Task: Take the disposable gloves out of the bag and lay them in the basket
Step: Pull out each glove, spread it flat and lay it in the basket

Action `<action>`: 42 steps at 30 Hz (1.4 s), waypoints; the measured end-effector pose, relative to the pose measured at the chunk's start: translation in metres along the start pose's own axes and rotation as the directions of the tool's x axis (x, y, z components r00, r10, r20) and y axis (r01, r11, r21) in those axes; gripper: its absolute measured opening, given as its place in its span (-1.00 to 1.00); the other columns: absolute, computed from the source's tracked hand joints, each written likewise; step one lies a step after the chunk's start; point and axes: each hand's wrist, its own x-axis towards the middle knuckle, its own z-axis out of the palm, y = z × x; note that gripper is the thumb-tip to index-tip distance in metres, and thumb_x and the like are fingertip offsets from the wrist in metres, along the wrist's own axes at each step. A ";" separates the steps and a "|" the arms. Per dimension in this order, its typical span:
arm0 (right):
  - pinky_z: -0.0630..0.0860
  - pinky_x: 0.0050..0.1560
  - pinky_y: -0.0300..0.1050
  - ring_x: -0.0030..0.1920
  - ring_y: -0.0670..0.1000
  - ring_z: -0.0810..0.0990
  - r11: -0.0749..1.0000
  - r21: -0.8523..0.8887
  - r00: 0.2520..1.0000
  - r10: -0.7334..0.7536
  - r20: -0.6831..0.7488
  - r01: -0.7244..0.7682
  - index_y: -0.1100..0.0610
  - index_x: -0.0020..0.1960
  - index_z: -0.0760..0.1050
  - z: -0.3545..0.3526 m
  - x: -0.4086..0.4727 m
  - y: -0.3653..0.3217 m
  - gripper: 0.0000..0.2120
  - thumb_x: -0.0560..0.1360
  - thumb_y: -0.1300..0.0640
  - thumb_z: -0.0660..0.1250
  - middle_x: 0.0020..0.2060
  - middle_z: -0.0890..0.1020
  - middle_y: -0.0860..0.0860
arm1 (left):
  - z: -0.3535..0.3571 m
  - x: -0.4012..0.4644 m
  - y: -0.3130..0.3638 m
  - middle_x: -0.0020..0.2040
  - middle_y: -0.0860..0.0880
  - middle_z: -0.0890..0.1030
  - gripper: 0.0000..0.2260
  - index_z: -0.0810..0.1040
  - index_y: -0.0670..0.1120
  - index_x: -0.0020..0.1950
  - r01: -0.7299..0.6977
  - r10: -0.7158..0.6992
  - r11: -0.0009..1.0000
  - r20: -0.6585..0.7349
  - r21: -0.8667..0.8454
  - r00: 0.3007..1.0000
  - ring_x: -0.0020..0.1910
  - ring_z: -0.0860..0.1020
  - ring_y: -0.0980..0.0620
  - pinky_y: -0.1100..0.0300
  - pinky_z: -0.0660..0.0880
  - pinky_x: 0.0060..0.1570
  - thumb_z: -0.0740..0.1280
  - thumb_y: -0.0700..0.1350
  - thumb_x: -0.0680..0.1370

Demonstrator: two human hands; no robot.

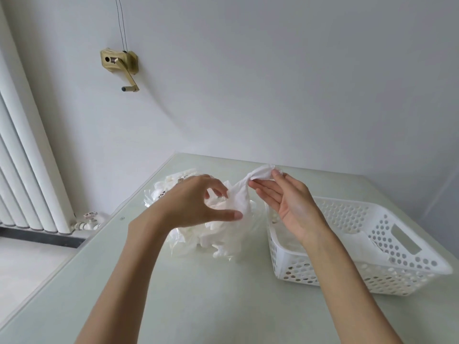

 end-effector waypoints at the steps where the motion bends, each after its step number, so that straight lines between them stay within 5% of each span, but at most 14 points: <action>1: 0.60 -0.09 -0.27 -0.01 0.05 0.69 1.000 0.023 1.000 0.012 0.024 -0.012 0.34 0.12 0.48 0.001 -0.001 0.001 -0.74 0.64 0.16 0.14 -0.06 0.69 0.20 | 0.004 0.004 -0.001 -0.11 0.22 0.57 -0.76 0.58 0.15 -0.11 -0.011 0.010 0.999 0.016 0.037 1.000 -0.13 0.50 0.27 0.24 0.45 -0.06 0.44 0.25 0.35; 3: 0.60 -0.01 -0.25 0.04 0.05 0.68 1.000 -0.015 0.999 0.015 0.046 -0.015 0.34 0.20 0.44 0.004 -0.002 0.002 -0.72 0.63 0.15 0.17 0.04 0.67 0.19 | 0.012 0.011 -0.003 -0.21 0.18 0.60 -0.86 0.59 0.09 -0.22 0.000 0.001 0.999 -0.022 0.040 1.000 -0.21 0.55 0.22 0.18 0.47 -0.07 0.41 0.11 0.47; 5: 0.58 0.11 -0.15 0.06 0.00 0.66 0.968 -0.249 1.000 -0.012 -0.006 0.010 0.23 0.33 0.37 0.003 -0.002 0.002 -0.63 0.59 0.08 0.25 0.19 0.60 0.09 | 0.016 0.016 -0.005 -0.33 0.10 0.62 -0.76 0.59 -0.07 -0.30 0.041 -0.055 0.991 -0.110 -0.126 0.992 -0.31 0.60 0.18 0.20 0.48 -0.19 0.39 0.03 0.51; 8: 0.54 0.18 -0.01 0.03 -0.11 0.61 0.692 -0.720 0.993 -0.111 -0.033 0.054 -0.01 0.33 0.32 0.004 -0.006 -0.003 -0.52 0.48 -0.08 0.37 0.18 0.53 -0.09 | 0.013 0.015 -0.009 -0.50 0.13 0.54 -0.66 0.54 -0.09 -0.44 0.142 -0.212 0.927 -0.173 -0.346 0.962 -0.40 0.61 0.17 0.26 0.30 -0.42 0.36 -0.04 0.53; 13: 0.45 0.19 -0.10 0.19 -0.07 0.47 0.367 -0.930 0.994 0.096 0.055 0.016 -0.01 0.34 0.29 0.011 -0.012 0.012 -0.30 0.33 -0.24 0.46 0.21 0.43 -0.14 | 0.007 0.014 -0.016 -0.31 0.11 0.62 -0.70 0.64 -0.26 -0.05 0.205 -0.271 0.831 -0.053 -0.518 0.961 -0.37 0.57 0.25 0.32 0.31 -0.38 0.26 -0.04 0.60; 16: 0.47 0.18 -0.02 0.14 -0.07 0.54 0.231 -0.968 0.994 -0.076 0.083 0.099 -0.03 0.15 0.52 0.008 -0.008 0.023 -0.64 0.41 -0.14 0.43 0.09 0.58 -0.18 | 0.006 0.015 -0.020 -0.25 0.08 0.58 -0.68 0.63 -0.20 -0.01 0.205 -0.287 0.799 -0.059 -0.565 0.956 -0.34 0.52 0.22 0.35 0.34 -0.35 0.21 0.01 0.62; 19: 0.57 0.01 -0.09 -0.11 -0.11 0.66 0.350 -0.925 0.967 -0.248 0.064 0.151 -0.05 -0.21 0.62 0.000 -0.001 0.015 -0.90 0.47 0.00 0.39 -0.23 0.69 -0.15 | 0.008 0.016 -0.025 -0.22 0.02 0.59 -0.67 0.62 -0.22 -0.04 0.188 -0.317 0.775 -0.113 -0.603 0.942 -0.32 0.52 0.15 0.29 0.38 -0.28 0.26 0.04 0.60; 22: 0.54 -0.09 -0.22 -0.24 -0.16 0.64 0.621 -0.774 0.981 -0.193 0.000 0.122 -0.01 -0.21 0.62 -0.007 0.001 0.003 -0.86 0.50 0.11 0.36 -0.30 0.69 -0.13 | 0.014 0.017 -0.031 -0.23 -0.05 0.65 -0.75 0.62 -0.24 -0.14 0.104 -0.285 0.832 -0.258 -0.545 0.923 -0.27 0.55 0.04 0.16 0.43 -0.21 0.48 -0.04 0.44; 24: 0.48 -0.17 -0.32 -0.34 -0.23 0.57 0.751 -0.657 0.989 -0.133 -0.057 0.063 0.03 -0.17 0.62 -0.012 0.003 0.001 -0.87 0.52 0.15 0.33 -0.35 0.66 -0.15 | 0.016 0.019 -0.029 -0.31 0.09 0.66 -0.83 0.61 -0.13 -0.23 0.051 -0.235 0.877 -0.334 -0.478 0.913 -0.33 0.58 0.10 0.12 0.48 -0.26 0.57 -0.13 0.32; 28: 0.43 -0.21 -0.26 -0.40 -0.13 0.48 0.820 -0.572 0.964 -0.145 -0.224 -0.009 0.06 -0.17 0.56 -0.018 0.013 0.004 -0.86 0.55 0.13 0.29 -0.39 0.53 -0.07 | 0.025 0.022 -0.022 -0.28 0.23 0.60 -0.74 0.56 0.07 -0.22 0.032 -0.099 0.966 -0.252 -0.258 0.963 -0.33 0.54 0.21 0.07 0.55 -0.13 0.61 -0.03 0.24; 32: 0.50 -0.12 -0.13 -0.35 -0.03 0.48 0.827 -0.561 0.964 -0.119 -0.237 -0.036 0.07 -0.20 0.58 -0.018 0.019 0.009 -0.85 0.53 0.11 0.32 -0.34 0.52 0.02 | 0.043 0.021 -0.013 0.15 0.18 0.46 -0.34 0.43 0.13 0.25 0.071 -0.059 0.991 -0.108 0.111 0.992 0.23 0.38 0.09 0.12 0.36 0.19 0.56 0.21 0.22; 35: 0.49 -0.15 -0.16 -0.34 -0.05 0.49 0.836 -0.548 0.955 -0.132 -0.264 -0.036 0.11 -0.13 0.59 -0.019 0.022 0.012 -0.89 0.53 0.13 0.32 -0.33 0.53 -0.02 | 0.058 0.022 -0.020 0.35 0.04 0.21 -0.10 0.10 0.12 0.49 0.114 -0.069 0.879 -0.115 0.463 0.991 0.36 0.19 -0.01 0.16 0.22 0.23 0.53 0.11 0.28; 39: 0.47 -0.24 -0.23 -0.34 -0.06 0.49 0.872 -0.488 0.896 -0.241 -0.372 0.032 0.18 -0.02 0.58 -0.034 0.024 0.003 -0.86 0.54 0.12 0.31 -0.33 0.50 -0.04 | 0.065 0.021 -0.035 0.36 0.02 0.14 -0.06 -0.03 0.11 0.52 0.220 -0.086 0.804 -0.259 0.552 0.962 0.33 0.20 -0.02 0.22 0.21 0.16 0.49 -0.09 0.31; 42: 0.50 -0.19 -0.22 -0.29 -0.05 0.53 0.877 -0.480 0.903 -0.229 -0.363 0.029 0.16 -0.04 0.58 -0.042 0.021 0.000 -0.88 0.54 0.13 0.31 -0.28 0.54 -0.01 | 0.046 0.018 -0.030 0.39 0.02 0.22 -0.16 0.12 0.11 0.50 0.204 -0.142 0.852 -0.162 0.482 0.977 0.36 0.22 -0.04 0.16 0.23 0.22 0.50 -0.02 0.33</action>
